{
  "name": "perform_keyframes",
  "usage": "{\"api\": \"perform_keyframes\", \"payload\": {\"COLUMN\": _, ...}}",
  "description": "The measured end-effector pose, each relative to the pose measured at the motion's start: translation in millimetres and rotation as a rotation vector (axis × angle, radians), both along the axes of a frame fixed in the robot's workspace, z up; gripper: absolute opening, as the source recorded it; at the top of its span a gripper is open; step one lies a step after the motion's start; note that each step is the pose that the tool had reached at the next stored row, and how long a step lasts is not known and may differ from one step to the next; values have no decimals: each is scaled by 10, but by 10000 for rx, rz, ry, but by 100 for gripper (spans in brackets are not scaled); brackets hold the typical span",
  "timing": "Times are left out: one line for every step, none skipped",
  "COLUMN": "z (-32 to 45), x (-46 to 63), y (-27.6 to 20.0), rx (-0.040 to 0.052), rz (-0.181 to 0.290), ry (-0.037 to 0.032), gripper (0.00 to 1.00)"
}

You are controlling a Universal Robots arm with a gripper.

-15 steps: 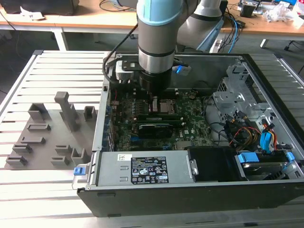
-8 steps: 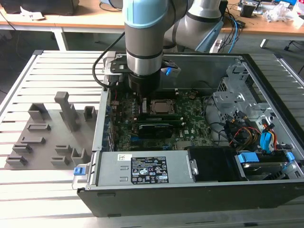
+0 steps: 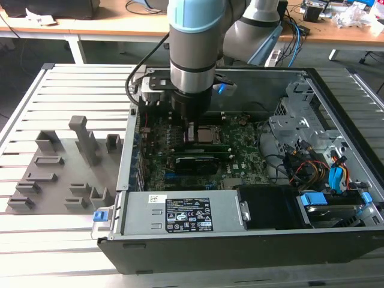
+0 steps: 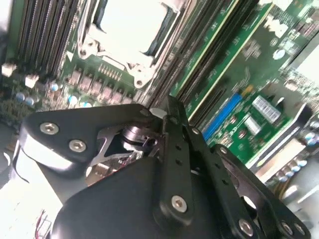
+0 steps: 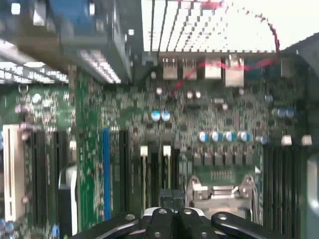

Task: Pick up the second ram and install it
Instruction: 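Press down the second ram until it locks into place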

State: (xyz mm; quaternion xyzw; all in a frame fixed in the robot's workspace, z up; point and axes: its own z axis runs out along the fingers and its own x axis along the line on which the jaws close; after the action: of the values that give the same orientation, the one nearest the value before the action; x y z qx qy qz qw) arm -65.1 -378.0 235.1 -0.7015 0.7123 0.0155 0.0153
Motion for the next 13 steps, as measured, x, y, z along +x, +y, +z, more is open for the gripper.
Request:
{"api": "perform_keyframes", "payload": {"z": 0, "x": 114, "y": 1, "rx": 1, "rz": 0, "ry": 91, "gripper": 11}}
{"api": "perform_keyframes", "payload": {"z": 0, "x": 156, "y": 0, "rx": 1, "rz": 2, "ry": 124, "gripper": 11}}
{"api": "perform_keyframes", "payload": {"z": 1, "x": 196, "y": 0, "rx": 0, "rz": 0, "ry": 157, "gripper": 11}}
{"api": "perform_keyframes", "payload": {"z": 24, "x": 248, "y": 0, "rx": -2, "rz": 2, "ry": 194, "gripper": 11}}
{"api": "perform_keyframes", "payload": {"z": 120, "x": 250, "y": 3, "rx": 0, "rz": 0, "ry": 195, "gripper": 11}}
{"api": "perform_keyframes", "payload": {"z": 230, "x": 250, "y": 4, "rx": -1, "rz": 1, "ry": 195, "gripper": 11}}
{"api": "perform_keyframes", "payload": {"z": 318, "x": 250, "y": 4, "rx": -1, "rz": 1, "ry": 195, "gripper": 11}}
{"api": "perform_keyframes", "payload": {"z": 408, "x": 250, "y": 5, "rx": -2, "rz": 1, "ry": 196, "gripper": 11}}
{"api": "perform_keyframes", "payload": {"z": 479, "x": 250, "y": 5, "rx": -1, "rz": 0, "ry": 195, "gripper": 11}}
{"api": "perform_keyframes", "payload": {"z": 490, "x": 250, "y": 5, "rx": 1, "rz": 1, "ry": 194, "gripper": 11}}
{"api": "perform_keyframes", "payload": {"z": 492, "x": 250, "y": 5, "rx": 2, "rz": 1, "ry": 195, "gripper": 11}}
{"api": "perform_keyframes", "payload": {"z": 492, "x": 250, "y": 5, "rx": 3, "rz": 1, "ry": 195, "gripper": 11}}
{"api": "perform_keyframes", "payload": {"z": 492, "x": 250, "y": 5, "rx": 4, "rz": 1, "ry": 195, "gripper": 11}}
